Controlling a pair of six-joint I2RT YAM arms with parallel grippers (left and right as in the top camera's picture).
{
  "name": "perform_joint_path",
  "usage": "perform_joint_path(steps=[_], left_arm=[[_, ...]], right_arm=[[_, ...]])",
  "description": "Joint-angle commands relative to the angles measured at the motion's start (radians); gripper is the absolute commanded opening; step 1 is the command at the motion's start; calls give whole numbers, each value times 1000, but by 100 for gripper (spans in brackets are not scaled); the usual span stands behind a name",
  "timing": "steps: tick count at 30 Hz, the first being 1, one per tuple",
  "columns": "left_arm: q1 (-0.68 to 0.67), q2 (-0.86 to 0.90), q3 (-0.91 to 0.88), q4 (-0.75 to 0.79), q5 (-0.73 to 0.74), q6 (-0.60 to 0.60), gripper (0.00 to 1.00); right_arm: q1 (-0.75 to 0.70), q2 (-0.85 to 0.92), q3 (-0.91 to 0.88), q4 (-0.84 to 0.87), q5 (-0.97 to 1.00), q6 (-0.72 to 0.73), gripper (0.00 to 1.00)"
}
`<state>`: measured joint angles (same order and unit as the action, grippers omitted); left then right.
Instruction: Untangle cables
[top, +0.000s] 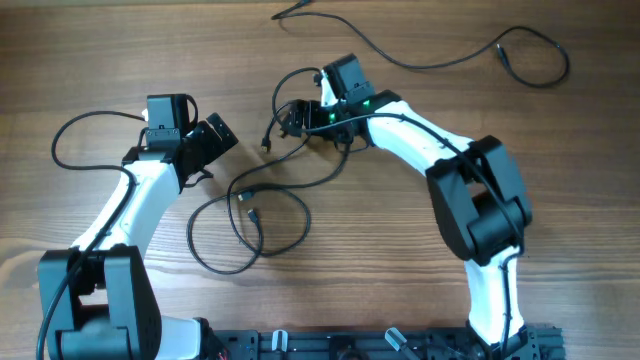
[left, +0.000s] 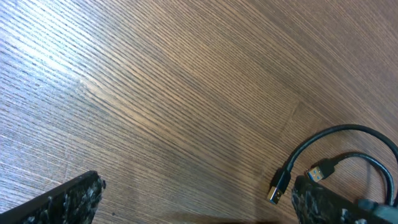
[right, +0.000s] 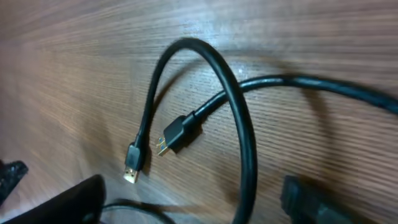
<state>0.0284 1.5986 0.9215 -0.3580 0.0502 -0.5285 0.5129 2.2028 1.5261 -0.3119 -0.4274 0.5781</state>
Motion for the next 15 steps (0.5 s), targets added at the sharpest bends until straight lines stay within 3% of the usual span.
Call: perform_joint_path(steps=[1, 3, 5, 7, 11, 15], left_arm=[[5, -16, -7, 0, -3, -6, 100], [5, -16, -7, 1, -3, -6, 100], [5, -15, -7, 1, -3, -6, 100], [5, -15, -7, -2, -3, -6, 100], [4, -15, -7, -9, -3, -6, 100], [4, -15, -7, -18, -2, -5, 100]], right_arm=[[8, 22, 3, 46, -46, 35, 65], [10, 22, 3, 58, -45, 34, 49], [24, 22, 3, 65, -45, 24, 18], [27, 21, 3, 65, -46, 27, 4], [26, -77, 7, 65, -24, 24, 4], [27, -304, 7, 64, 155, 24, 4]])
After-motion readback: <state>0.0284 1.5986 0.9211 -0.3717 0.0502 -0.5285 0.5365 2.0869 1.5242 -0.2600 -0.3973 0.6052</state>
